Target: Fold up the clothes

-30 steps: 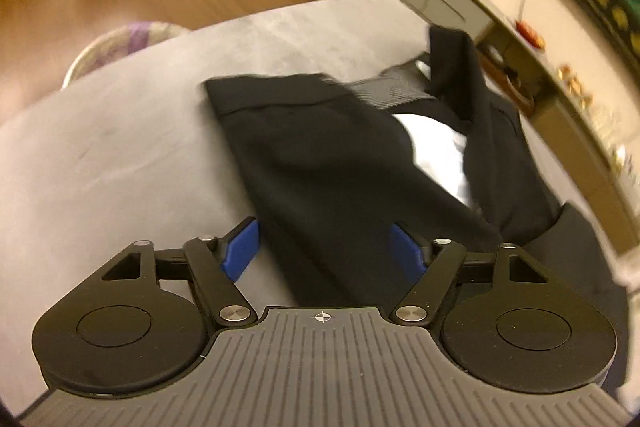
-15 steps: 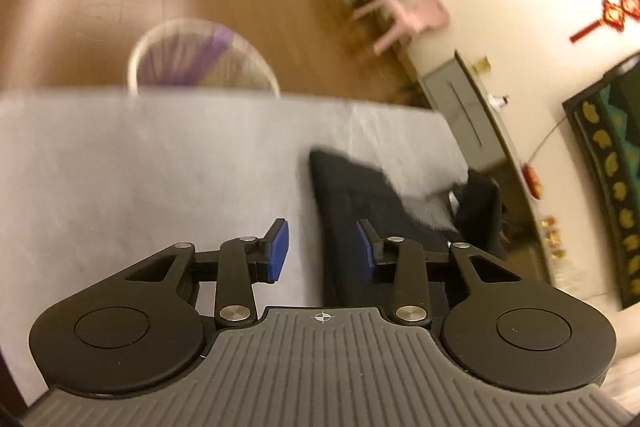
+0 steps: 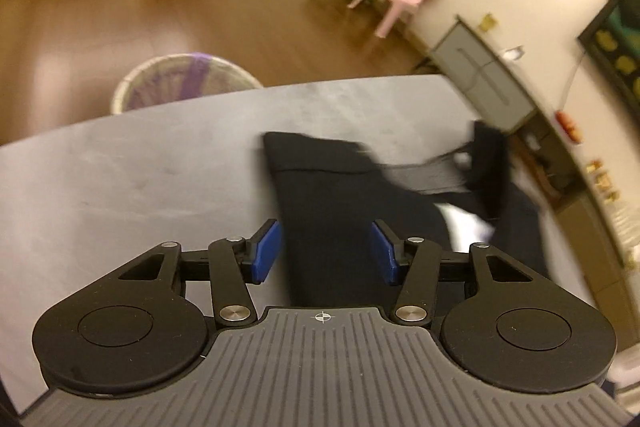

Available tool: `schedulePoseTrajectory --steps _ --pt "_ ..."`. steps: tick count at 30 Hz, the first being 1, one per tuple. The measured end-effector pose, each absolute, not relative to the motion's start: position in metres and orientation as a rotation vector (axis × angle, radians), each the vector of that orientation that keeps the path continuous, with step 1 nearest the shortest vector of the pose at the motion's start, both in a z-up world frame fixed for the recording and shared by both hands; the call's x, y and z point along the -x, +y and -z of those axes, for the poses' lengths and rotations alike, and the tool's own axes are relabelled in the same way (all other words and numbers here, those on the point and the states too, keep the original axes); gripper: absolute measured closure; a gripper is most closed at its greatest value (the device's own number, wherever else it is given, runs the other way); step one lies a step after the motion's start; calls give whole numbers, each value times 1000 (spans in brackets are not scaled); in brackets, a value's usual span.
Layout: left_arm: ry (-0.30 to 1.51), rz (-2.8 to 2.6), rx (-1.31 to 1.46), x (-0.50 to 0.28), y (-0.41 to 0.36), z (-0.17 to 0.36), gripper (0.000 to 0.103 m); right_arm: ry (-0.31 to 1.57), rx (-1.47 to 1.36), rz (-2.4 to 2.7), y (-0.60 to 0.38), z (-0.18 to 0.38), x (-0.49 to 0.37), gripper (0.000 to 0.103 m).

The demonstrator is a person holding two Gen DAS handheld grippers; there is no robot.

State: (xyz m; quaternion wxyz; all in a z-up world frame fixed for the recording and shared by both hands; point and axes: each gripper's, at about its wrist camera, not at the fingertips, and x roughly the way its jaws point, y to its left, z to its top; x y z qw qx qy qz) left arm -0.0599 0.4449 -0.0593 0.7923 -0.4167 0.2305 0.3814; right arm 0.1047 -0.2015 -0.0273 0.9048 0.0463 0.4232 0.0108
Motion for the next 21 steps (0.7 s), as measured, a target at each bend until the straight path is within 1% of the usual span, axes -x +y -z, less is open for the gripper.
schedulePoseTrajectory --steps 1,3,4,5,7,8,11,13,15,16,17,18,19,20,21 --pt "498 -755 890 48 440 52 58 866 -113 -33 -200 21 -108 34" --pt "535 -569 858 11 422 36 51 856 -149 -77 -190 9 -122 33" --pt "555 -488 846 -4 411 34 50 859 -167 -120 -178 1 -137 32" --pt "574 -408 826 -22 400 33 50 861 -185 -162 -166 -6 -151 30" --pt "607 -310 777 -47 377 38 50 862 -146 -173 -145 -7 -189 22" --pt "633 -290 751 -53 368 47 51 861 -120 -170 -134 -6 -208 16" --pt "712 -241 733 -63 353 70 55 860 -40 -163 -103 -2 -268 15" --pt "757 -220 772 -62 352 80 56 866 2 -142 -89 5 -309 15" --pt "749 -205 799 -59 355 74 56 893 -4 -107 -90 25 -343 15" --pt "738 -196 802 -58 356 70 56 884 7 -113 -87 25 -346 15" --pt "727 -186 801 -57 355 64 55 864 25 -130 -84 21 -343 15" --pt "720 -175 797 -56 354 59 55 843 44 -147 -81 17 -340 19" --pt "715 -164 793 -57 354 56 55 823 62 -163 -77 13 -337 18" --pt "713 -153 786 -58 352 54 55 802 81 -180 -74 10 -334 23" --pt "713 -143 780 -58 352 53 55 782 99 -197 -70 6 -331 45"
